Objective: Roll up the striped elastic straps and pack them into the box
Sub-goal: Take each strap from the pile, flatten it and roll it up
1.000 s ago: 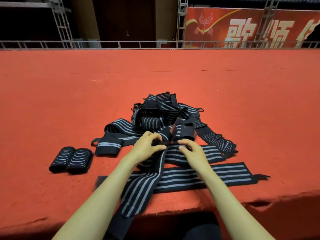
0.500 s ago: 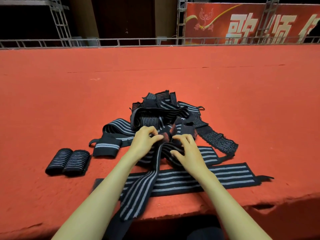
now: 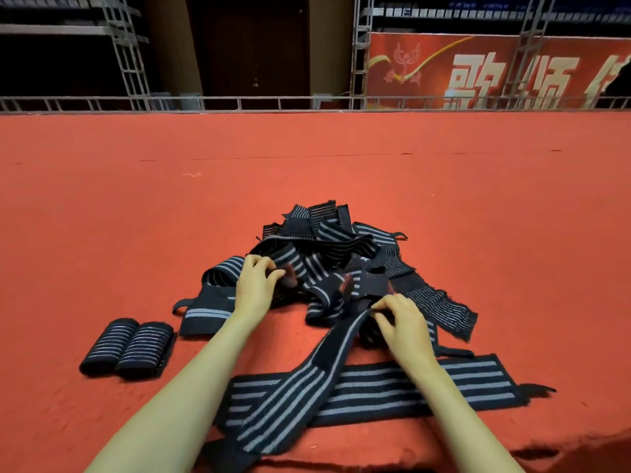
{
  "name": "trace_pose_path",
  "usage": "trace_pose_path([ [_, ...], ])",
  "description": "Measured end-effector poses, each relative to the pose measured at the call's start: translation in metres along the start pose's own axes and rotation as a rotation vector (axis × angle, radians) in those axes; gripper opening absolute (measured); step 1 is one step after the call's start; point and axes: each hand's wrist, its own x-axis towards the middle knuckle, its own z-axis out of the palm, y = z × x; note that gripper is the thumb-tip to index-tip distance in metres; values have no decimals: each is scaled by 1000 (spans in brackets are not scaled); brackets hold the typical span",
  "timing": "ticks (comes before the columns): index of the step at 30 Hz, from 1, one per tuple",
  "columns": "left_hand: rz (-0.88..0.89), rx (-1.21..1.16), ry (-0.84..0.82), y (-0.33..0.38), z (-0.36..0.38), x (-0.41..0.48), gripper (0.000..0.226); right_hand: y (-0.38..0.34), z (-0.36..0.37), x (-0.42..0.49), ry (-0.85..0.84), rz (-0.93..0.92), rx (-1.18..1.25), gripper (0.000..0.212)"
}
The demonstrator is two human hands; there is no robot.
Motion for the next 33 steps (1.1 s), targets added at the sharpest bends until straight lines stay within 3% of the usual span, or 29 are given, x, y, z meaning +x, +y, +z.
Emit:
trace_pose_path([
  [3,123,101,-230,8,4,0,24,7,-3,-3,-94,3,-8,9],
  [6,186,101,-409,12,10,-17,45,-1,-4,-6,-99,13,62,9],
  [9,255,99,-404,9,6,-34,59,-4,-8,-8,-73,28,81,5],
  [13,275,37,-263,21,-8,-80,51,-3,-11,-11,-182,55,6,19],
  [15,231,3,-298,34,-13,-114,54,-4,-11,-12,-222,55,-62,25],
  [18,239,219,-422,40,-10,-148,63,-12,-9,-8,-153,82,-71,17],
  [23,185,345,-432,35,-22,-159,38,-21,-24,-6,27,113,7,15],
  [28,38,336,-370,23,-72,-151,18,-18,-41,-8,79,69,-28,14],
  [33,-101,378,-518,-1,-103,-147,3,-18,-39,-14,70,36,-55,11],
])
